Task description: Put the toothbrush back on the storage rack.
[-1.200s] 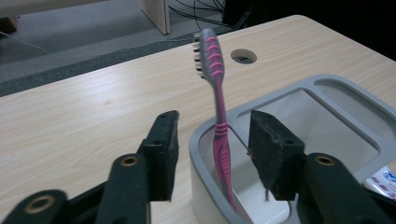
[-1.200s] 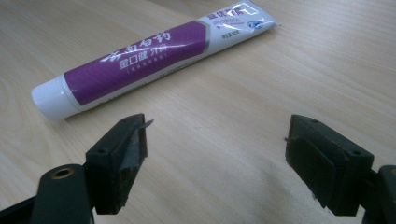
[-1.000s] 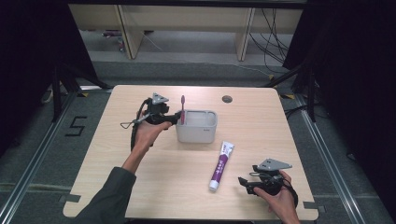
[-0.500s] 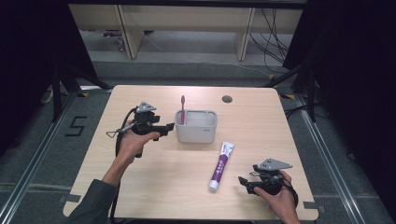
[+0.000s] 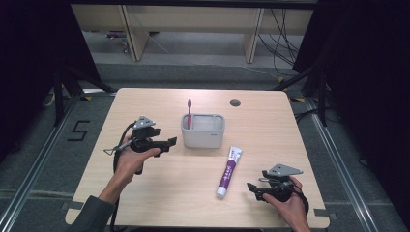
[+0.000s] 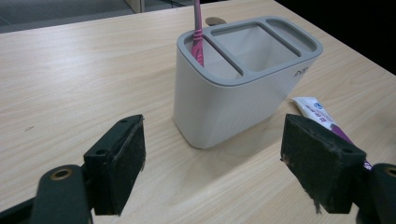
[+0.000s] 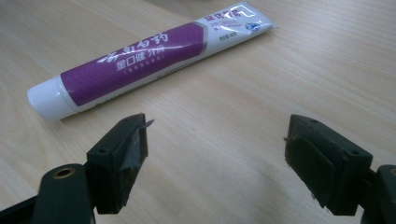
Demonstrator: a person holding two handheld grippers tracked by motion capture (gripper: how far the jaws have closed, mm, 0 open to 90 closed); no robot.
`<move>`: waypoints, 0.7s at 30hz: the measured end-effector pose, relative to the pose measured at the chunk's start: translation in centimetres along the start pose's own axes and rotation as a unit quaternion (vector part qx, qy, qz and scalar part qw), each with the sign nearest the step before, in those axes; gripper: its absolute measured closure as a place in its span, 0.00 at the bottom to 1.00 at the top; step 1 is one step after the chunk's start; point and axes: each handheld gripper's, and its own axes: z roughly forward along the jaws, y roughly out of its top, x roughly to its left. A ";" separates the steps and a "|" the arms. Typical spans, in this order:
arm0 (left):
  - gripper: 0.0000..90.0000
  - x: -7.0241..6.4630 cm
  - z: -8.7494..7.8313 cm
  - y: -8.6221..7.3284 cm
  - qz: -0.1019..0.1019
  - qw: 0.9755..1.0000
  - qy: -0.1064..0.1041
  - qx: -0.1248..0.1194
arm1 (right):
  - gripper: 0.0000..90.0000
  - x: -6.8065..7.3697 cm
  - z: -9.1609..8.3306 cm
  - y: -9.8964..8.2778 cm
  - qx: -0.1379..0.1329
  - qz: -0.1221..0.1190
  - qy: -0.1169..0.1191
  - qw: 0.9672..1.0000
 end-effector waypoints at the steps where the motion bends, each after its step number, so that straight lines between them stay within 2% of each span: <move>1: 0.24 0.0 -0.2 -0.3 -0.002 1.000 0.001 0.000 | 0.25 0.0 0.0 0.0 0.000 -0.001 -0.002 1.000; 5: 0.24 -0.2 -0.7 -1.4 -0.003 1.000 -0.002 0.001 | 0.25 0.0 -0.1 0.0 -0.001 -0.004 -0.005 1.000; 7: 0.24 -0.3 -1.0 -1.9 0.000 1.000 -0.002 -0.008 | 0.25 -0.1 0.0 0.0 0.003 0.000 0.010 1.000; 8: 0.24 -0.4 -1.0 -2.2 0.000 1.000 -0.005 -0.008 | 0.25 0.0 0.0 0.0 -0.001 0.007 0.005 1.000; 9: 0.24 -0.5 -1.2 -2.5 0.001 1.000 -0.002 -0.006 | 0.25 -0.1 -0.1 0.0 0.000 -0.002 -0.003 1.000; 17: 0.22 -0.6 -2.0 -4.5 0.009 1.000 -0.004 0.006 | 0.25 -0.1 0.0 0.0 -0.006 0.002 -0.001 1.000; 19: 0.22 -0.6 -2.2 -4.8 0.013 1.000 -0.006 0.005 | 0.25 -0.1 0.1 0.0 -0.005 0.009 0.009 1.000; 20: 0.22 -0.7 -2.4 -4.9 0.011 1.000 -0.006 0.005 | 0.25 -0.1 0.0 0.0 -0.005 0.004 -0.003 1.000; 21: 0.22 -0.7 -2.6 -5.2 0.013 1.000 -0.006 0.007 | 0.25 -0.1 0.0 0.0 -0.005 0.004 -0.002 1.000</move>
